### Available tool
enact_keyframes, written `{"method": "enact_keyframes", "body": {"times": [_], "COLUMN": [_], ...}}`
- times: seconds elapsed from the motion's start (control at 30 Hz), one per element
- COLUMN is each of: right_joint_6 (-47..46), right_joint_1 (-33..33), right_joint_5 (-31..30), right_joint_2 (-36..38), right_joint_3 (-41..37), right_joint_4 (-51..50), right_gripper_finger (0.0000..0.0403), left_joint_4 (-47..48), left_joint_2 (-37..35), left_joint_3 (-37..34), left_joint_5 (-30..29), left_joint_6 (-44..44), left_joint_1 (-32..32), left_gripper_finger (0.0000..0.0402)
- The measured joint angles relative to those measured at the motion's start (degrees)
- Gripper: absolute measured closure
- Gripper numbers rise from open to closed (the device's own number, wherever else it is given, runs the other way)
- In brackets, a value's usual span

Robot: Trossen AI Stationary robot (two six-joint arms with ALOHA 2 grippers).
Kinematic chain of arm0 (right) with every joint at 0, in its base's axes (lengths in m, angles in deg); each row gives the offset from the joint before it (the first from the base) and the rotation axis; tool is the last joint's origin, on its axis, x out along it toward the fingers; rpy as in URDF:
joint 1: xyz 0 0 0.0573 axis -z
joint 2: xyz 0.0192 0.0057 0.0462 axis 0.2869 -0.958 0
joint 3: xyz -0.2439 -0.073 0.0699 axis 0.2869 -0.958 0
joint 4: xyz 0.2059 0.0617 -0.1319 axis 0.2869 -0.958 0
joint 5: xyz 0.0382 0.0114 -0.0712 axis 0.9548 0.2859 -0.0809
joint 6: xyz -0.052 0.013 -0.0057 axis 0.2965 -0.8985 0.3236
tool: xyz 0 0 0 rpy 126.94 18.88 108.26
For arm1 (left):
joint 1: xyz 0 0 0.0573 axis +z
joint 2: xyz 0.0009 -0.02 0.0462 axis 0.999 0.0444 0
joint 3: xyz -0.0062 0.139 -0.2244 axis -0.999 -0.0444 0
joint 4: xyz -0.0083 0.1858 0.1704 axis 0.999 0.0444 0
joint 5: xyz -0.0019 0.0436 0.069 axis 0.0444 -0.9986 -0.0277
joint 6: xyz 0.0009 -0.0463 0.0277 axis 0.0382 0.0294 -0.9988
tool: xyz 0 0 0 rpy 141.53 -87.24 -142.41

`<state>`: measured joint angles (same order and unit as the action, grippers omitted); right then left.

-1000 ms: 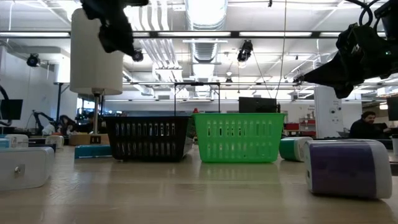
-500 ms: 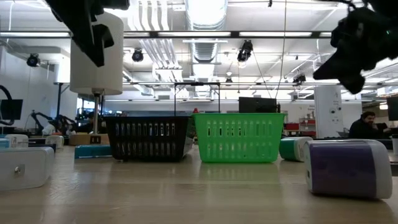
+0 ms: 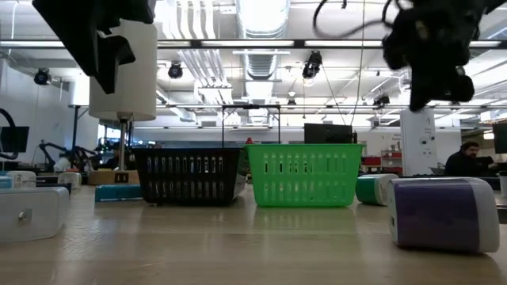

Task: Pick & Place Office items
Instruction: Put the white timer into the green bin

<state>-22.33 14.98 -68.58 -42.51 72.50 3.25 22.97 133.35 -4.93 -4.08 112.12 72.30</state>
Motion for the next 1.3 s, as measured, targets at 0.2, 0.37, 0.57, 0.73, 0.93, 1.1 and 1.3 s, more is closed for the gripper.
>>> {"method": "enact_keyframes", "body": {"times": [0.2, 0.37, 0.57, 0.73, 0.93, 1.1, 1.3], "right_joint_6": [-8.36, -13.55, -14.72, -15.67, -17.33, -18.11, -23.55], "right_joint_1": [-3.42, -7.68, -12.84, -14.47, -14.66, -14.69, -14.55], "right_joint_5": [3.31, 3.60, 3.81, 3.80, 3.77, 3.60, 0.80], "right_joint_2": [-10.67, -14.82, -17.07, -17.65, -17.44, -16.97, -17.96], "right_joint_3": [1.57, 1.35, 1.33, 1.35, 1.28, 1.28, 1.28], "right_joint_4": [-8.84, -9.28, -2.84, 2.27, 1.77, 2.03, 1.93], "right_gripper_finger": [0.0369, 0.0369, 0.0369, 0.0357, 0.0304, 0.0247, 0.0196], "left_joint_4": [2.11, 2.56, 3.92, 5.17, 7.07, 8.21, 8.56], "left_joint_2": [-0.07, -0.07, -0.09, -0.11, -0.11, -0.17, -0.20], "left_joint_3": [0.00, 0.00, 0.00, 0.00, 0.00, -0.02, -0.02], "left_joint_5": [-0.63, -0.82, -0.90, -1.42, -4.19, -5.72, -5.91], "left_joint_6": [-0.02, -0.05, -2.04, -3.04, -3.06, -3.06, -4.02], "left_joint_1": [0.00, 0.00, 0.00, 0.02, 0.02, 0.02, 0.02], "left_gripper_finger": [0.0140, 0.0140, 0.0140, 0.0140, 0.0140, 0.0140, 0.0140]}}
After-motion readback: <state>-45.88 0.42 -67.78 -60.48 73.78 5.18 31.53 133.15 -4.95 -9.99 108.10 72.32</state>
